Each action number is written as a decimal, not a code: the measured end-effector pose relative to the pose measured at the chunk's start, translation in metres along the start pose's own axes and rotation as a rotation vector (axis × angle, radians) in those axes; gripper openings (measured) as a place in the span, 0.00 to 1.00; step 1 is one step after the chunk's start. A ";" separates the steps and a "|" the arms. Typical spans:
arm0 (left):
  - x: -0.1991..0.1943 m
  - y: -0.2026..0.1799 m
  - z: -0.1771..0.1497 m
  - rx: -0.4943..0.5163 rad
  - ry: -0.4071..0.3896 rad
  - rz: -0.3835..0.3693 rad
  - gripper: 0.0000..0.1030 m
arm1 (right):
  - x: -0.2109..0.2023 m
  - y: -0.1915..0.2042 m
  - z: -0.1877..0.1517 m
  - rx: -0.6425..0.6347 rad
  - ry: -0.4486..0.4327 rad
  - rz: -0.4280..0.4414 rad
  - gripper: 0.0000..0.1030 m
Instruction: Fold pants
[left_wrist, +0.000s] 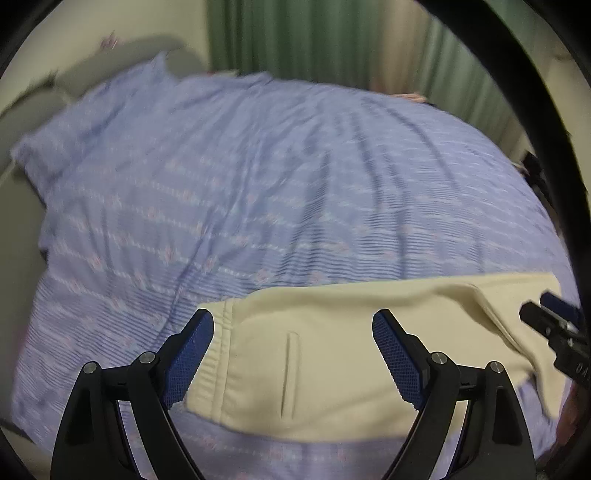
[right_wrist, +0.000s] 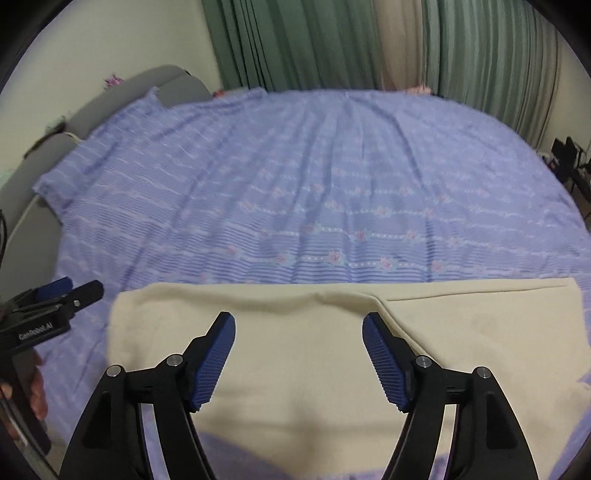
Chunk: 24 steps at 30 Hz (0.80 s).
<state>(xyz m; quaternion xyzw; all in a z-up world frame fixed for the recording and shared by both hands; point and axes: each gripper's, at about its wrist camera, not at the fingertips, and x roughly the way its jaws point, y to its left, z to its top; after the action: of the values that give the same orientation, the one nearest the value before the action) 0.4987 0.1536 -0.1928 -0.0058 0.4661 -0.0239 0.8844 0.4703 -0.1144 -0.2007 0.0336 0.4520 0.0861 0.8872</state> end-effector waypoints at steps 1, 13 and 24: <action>-0.014 -0.006 -0.001 0.029 -0.012 -0.005 0.86 | -0.011 0.002 -0.001 -0.001 -0.008 -0.003 0.72; -0.152 -0.096 -0.026 0.270 -0.150 -0.179 0.93 | -0.181 -0.010 -0.047 -0.022 -0.110 -0.135 0.79; -0.204 -0.206 -0.062 0.341 -0.201 -0.263 0.94 | -0.264 -0.110 -0.103 0.089 -0.146 -0.183 0.79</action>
<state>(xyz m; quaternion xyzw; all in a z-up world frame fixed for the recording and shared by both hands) 0.3249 -0.0414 -0.0528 0.0808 0.3601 -0.2168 0.9038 0.2489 -0.2723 -0.0663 0.0376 0.3909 -0.0181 0.9195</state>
